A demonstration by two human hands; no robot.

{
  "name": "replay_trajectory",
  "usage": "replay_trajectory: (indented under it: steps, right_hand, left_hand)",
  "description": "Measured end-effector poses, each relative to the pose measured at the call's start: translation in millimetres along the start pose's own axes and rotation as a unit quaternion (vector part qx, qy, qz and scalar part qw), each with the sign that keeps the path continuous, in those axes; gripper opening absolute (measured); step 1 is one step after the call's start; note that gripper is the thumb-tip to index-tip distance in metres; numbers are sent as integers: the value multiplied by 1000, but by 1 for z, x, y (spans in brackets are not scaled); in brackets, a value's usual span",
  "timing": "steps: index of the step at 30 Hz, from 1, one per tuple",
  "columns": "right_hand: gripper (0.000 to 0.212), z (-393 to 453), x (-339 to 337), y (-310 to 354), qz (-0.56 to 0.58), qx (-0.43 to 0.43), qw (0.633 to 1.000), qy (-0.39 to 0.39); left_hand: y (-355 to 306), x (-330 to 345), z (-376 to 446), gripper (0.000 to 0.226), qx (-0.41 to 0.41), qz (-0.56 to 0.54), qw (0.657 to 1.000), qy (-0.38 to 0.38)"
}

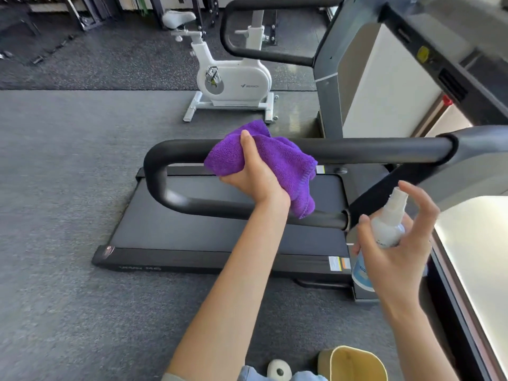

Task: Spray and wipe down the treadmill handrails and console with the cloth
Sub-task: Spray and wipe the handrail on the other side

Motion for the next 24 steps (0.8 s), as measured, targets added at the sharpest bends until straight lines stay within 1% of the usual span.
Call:
replay_trajectory:
  steps: [2, 5, 7, 12, 13, 16, 17, 19, 22, 24]
  right_hand:
    - [73, 2, -10, -3, -1, -3, 1000, -5]
    - [64, 4, -23, -11, 6, 0, 1000, 0]
    - [61, 5, -34, -16, 5, -1, 1000, -9]
    - [73, 11, -69, -23, -6, 11, 999, -47]
    - [74, 12, -77, -22, -6, 11, 998, -57]
    - [67, 10, -99, -24, -6, 9, 997, -71]
    - [69, 9, -105, -26, -10, 15, 997, -76]
    - [79, 6, -113, -29, -21, 28, 996, -78]
    - [80, 0, -116, -33, -26, 35, 996, -75]
    - [80, -3, -115, -32, -26, 37, 996, -75]
  left_hand:
    - [7, 4, -10, 57, -2, 2, 1000, 3]
    - [21, 11, -25, 56, -8, 14, 1000, 1]
    - [31, 16, -38, 58, -18, 24, 1000, -5]
    - [66, 33, -76, 61, -51, 37, 998, 16]
    - [74, 37, -86, 62, -60, 39, 997, 24]
    - [93, 49, -110, 65, -74, 31, 996, 43]
    - [99, 53, -117, 66, -75, 29, 995, 50]
    - [111, 58, -131, 71, -88, 45, 993, 67]
    - [124, 63, -151, 80, -110, 77, 986, 100]
    - [127, 61, -155, 80, -105, 101, 982, 122]
Point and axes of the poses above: each hand's wrist, its own z-axis towards the middle knuckle, its own x-axis out of the palm, y = z × x, the point moved 5 cm from there along z, towards the middle knuckle, and after that the axes turned 6 degrees about x, right-handed, at the moved point
